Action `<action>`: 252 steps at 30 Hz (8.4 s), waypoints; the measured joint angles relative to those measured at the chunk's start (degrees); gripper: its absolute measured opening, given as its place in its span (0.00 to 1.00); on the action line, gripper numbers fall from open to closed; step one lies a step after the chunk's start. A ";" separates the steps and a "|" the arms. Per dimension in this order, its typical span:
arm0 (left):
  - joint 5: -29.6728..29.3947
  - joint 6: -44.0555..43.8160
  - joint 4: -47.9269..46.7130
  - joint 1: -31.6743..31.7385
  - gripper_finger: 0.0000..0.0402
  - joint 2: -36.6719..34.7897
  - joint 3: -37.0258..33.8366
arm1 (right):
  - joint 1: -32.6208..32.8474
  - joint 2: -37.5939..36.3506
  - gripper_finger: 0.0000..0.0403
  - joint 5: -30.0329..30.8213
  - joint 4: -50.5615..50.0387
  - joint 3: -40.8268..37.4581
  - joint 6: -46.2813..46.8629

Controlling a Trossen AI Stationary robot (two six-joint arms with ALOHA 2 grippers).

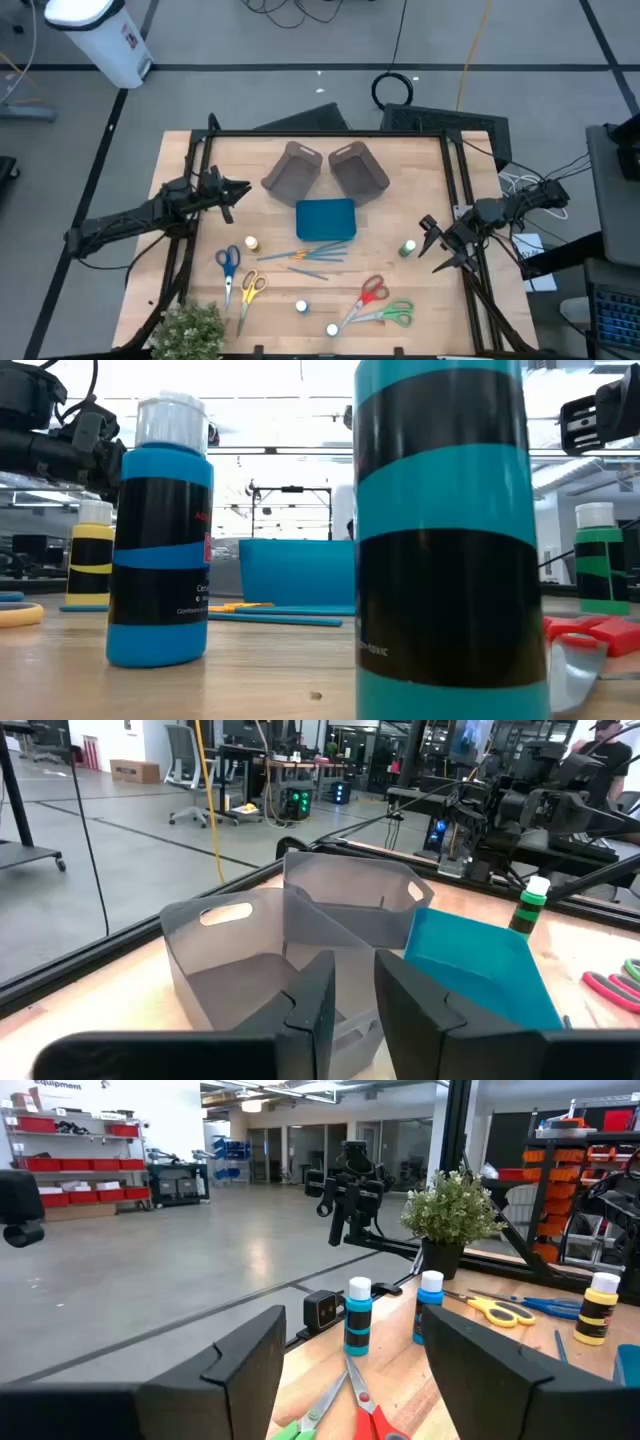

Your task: Pick & Place Paint Supplies

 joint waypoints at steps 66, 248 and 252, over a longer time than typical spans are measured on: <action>0.00 0.00 0.00 0.00 0.20 -0.02 0.02 | -0.02 0.00 0.56 0.00 0.00 0.00 -0.02; -0.04 0.00 0.11 0.02 0.20 0.05 0.02 | -20.07 72.08 0.26 25.72 -43.10 79.96 8.10; -0.04 0.00 0.11 0.00 0.20 0.06 0.02 | -28.39 79.51 0.26 23.08 -50.44 89.03 3.73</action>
